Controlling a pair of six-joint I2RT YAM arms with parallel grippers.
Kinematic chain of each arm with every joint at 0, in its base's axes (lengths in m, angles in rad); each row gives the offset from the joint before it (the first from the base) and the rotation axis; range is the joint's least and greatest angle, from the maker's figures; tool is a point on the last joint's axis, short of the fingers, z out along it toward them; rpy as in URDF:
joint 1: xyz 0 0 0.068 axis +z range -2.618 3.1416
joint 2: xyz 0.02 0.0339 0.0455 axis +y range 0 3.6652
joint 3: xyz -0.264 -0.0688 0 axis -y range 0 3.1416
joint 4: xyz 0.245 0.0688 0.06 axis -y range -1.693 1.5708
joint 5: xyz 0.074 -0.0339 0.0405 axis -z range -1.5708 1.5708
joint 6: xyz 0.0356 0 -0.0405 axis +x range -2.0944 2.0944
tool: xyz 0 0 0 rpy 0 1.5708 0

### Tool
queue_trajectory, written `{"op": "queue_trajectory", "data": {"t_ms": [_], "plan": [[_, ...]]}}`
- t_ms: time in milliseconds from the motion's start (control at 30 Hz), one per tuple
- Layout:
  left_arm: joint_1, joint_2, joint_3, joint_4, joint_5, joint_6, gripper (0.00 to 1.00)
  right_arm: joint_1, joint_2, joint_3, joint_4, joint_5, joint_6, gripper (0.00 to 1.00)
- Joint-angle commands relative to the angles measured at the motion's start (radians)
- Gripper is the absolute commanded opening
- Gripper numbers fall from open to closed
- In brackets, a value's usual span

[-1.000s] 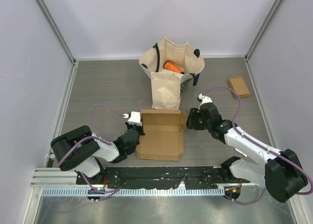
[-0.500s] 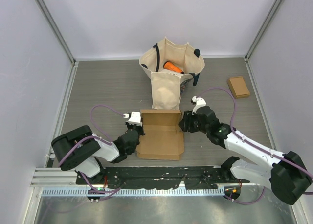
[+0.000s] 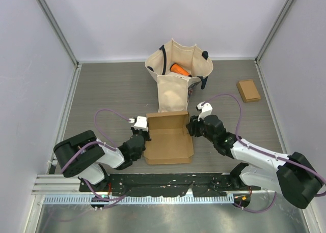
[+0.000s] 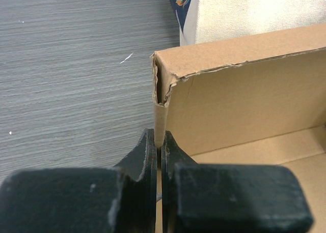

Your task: Fold the paper box

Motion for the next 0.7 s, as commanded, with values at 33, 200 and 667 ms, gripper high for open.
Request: {"op": "queue_trajectory", "data": {"t_ms": [33, 200, 667], "plan": [[-0.005, 0.006, 0.003, 0.036, -0.021, 0.016, 0.0, 0.001, 0.037, 0.001, 0.21, -0.038, -0.091, 0.46], [-0.005, 0.008, 0.003, 0.037, -0.021, 0.017, 0.0, 0.001, 0.083, 0.012, 0.235, -0.038, -0.126, 0.5], [-0.013, 0.016, 0.009, 0.036, -0.022, 0.023, 0.0, 0.033, 0.161, -0.031, 0.448, 0.138, -0.06, 0.29]]}}
